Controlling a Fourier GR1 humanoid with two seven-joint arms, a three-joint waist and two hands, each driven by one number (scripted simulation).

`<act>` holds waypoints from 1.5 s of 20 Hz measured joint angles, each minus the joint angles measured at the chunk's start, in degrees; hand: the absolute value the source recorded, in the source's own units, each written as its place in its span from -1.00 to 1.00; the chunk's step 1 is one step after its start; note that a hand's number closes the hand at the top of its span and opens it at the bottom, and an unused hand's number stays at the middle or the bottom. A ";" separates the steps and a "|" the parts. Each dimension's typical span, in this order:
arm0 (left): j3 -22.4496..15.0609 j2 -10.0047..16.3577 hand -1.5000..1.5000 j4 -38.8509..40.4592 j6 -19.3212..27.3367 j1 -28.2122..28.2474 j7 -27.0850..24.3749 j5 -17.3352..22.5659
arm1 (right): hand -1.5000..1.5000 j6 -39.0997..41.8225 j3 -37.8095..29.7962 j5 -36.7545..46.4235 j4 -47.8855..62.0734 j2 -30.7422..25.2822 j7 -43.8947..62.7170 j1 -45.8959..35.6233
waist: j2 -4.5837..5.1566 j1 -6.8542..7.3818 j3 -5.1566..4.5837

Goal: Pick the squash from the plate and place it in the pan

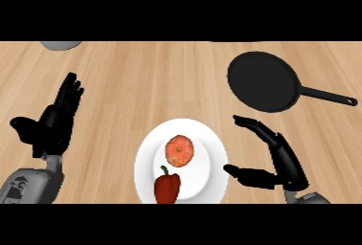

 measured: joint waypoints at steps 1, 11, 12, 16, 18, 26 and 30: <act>0.18 0.01 0.00 0.11 -0.24 0.00 0.08 -0.08 | -1.00 -0.14 0.09 1.24 -2.40 -1.11 1.55 0.92 | -0.04 0.04 0.01; 1.37 0.13 0.00 1.25 -1.98 -0.88 0.10 0.02 | -1.00 15.73 -1.71 4.03 -22.93 -16.97 30.50 -5.33 | -0.24 0.50 -0.12; 1.15 -0.23 0.00 1.07 -1.72 -1.03 0.51 -0.24 | -1.00 17.23 -1.51 3.80 -24.81 -17.02 34.44 -7.04 | -0.22 0.61 -0.11; 1.41 -0.81 0.00 1.40 -2.05 -1.19 0.56 -1.03 | -1.00 21.46 0.31 5.96 -28.29 -14.76 45.62 -14.13 | -0.13 1.02 -0.06; 2.18 -0.30 0.00 1.62 -3.07 -1.61 0.94 -0.83 | -1.00 23.44 1.21 7.06 -27.95 -12.59 50.17 -18.64 | -0.08 1.20 -0.05; 2.88 -2.43 0.00 2.63 -3.54 -1.74 -0.14 -2.66 | -1.00 29.40 3.18 6.57 -22.17 -1.55 56.67 -27.64 | -0.01 1.29 0.01; 3.83 -2.70 0.00 2.08 -4.44 -1.71 0.41 -2.71 | -1.00 29.92 6.68 9.51 -20.54 4.21 58.26 -28.05 | -0.03 1.23 0.02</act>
